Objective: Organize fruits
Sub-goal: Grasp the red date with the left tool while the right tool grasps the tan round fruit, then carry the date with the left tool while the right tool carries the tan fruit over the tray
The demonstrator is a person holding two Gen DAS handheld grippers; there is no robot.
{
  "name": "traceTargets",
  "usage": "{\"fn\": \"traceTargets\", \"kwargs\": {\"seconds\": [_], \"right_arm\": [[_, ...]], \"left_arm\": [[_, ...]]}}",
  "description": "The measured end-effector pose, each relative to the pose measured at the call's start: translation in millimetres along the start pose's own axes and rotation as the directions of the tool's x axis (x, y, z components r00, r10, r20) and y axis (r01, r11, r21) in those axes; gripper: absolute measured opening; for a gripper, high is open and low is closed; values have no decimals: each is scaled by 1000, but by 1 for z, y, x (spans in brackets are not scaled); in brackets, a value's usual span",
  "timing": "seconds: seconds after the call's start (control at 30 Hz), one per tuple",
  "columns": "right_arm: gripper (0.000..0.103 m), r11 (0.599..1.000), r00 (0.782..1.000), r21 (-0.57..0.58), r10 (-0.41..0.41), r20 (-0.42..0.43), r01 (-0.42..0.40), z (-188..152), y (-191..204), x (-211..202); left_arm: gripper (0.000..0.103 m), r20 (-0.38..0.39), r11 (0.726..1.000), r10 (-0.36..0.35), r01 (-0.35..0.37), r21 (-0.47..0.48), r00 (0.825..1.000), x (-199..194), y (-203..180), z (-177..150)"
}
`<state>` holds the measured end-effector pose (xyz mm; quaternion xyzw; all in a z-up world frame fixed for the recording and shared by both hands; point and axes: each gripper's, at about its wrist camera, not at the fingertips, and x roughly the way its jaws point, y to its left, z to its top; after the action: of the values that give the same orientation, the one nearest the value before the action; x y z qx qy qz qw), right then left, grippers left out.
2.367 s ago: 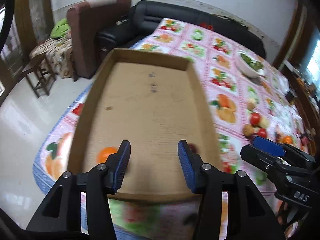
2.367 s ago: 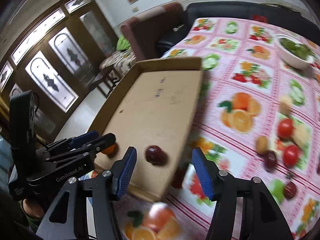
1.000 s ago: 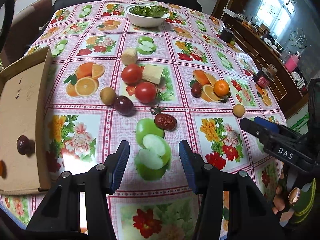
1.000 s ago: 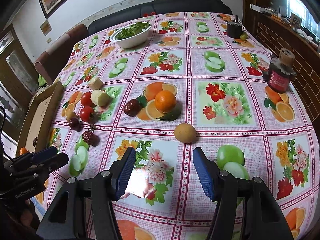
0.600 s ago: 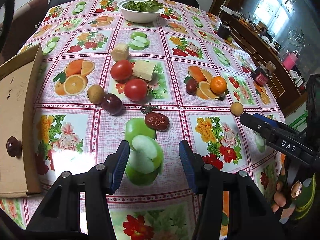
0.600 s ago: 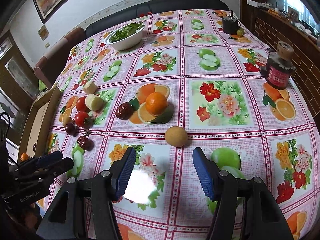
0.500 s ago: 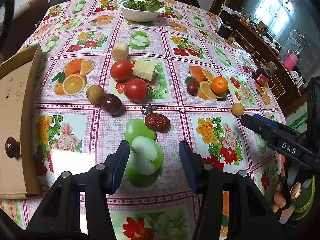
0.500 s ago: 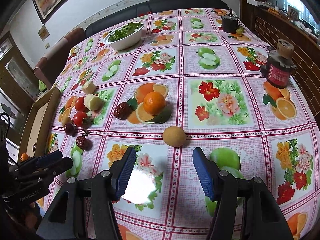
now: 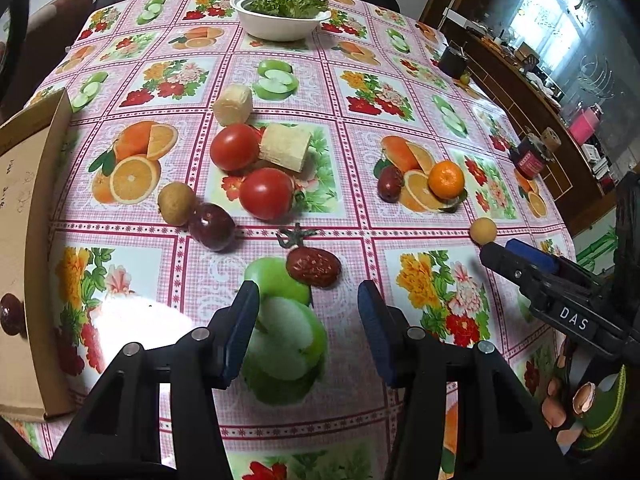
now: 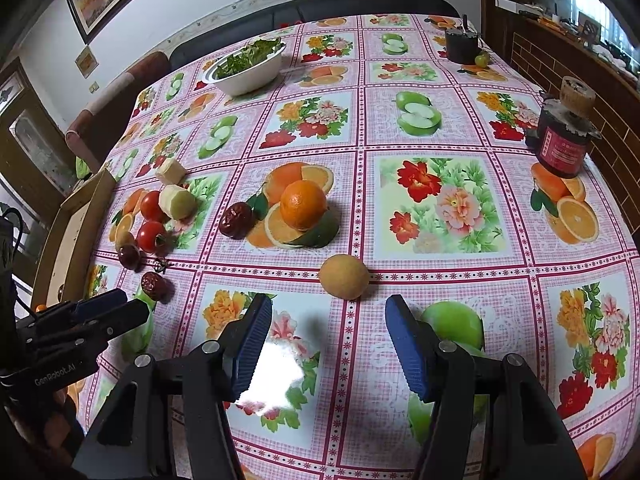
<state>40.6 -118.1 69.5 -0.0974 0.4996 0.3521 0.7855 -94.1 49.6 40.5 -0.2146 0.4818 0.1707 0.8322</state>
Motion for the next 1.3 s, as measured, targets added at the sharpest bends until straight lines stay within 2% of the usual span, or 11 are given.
{"fn": "traceTargets", "kwargs": {"seconds": [0.47,0.53,0.57,0.63,0.67,0.73,0.77,0.93,1.13,1.3], "right_arm": [[58,999,999,-24,-39,0,39,6,2,19],[56,998,998,-31,-55,3,55,8,3,21],[56,997,998,-35,-61,6,62,9,3,22],[47,994,995,-57,-98,11,98,9,6,24],[46,992,994,-64,-109,15,110,9,7,24],[30,988,992,-81,-127,20,128,7,10,24],[30,988,991,-84,-131,21,132,7,11,24],[29,992,996,-93,-81,26,83,5,20,14],[29,991,999,-133,-8,42,14,8,46,1],[29,982,996,-173,87,17,-83,10,75,2]], "left_arm": [[49,6,998,49,-49,45,999,20,-9,11],[46,15,996,67,-67,59,998,21,-12,11],[40,20,994,81,-82,69,997,22,-14,11],[30,28,991,102,-104,84,994,22,-16,10],[29,31,990,104,-107,88,994,22,-16,9],[29,33,990,103,-106,92,994,21,-16,8],[29,33,989,107,-110,97,994,21,-16,7],[29,29,989,110,-112,99,994,13,-16,1],[29,70,987,137,-142,70,988,-14,-3,-3],[29,99,983,176,-180,32,979,-36,17,-6]]}}
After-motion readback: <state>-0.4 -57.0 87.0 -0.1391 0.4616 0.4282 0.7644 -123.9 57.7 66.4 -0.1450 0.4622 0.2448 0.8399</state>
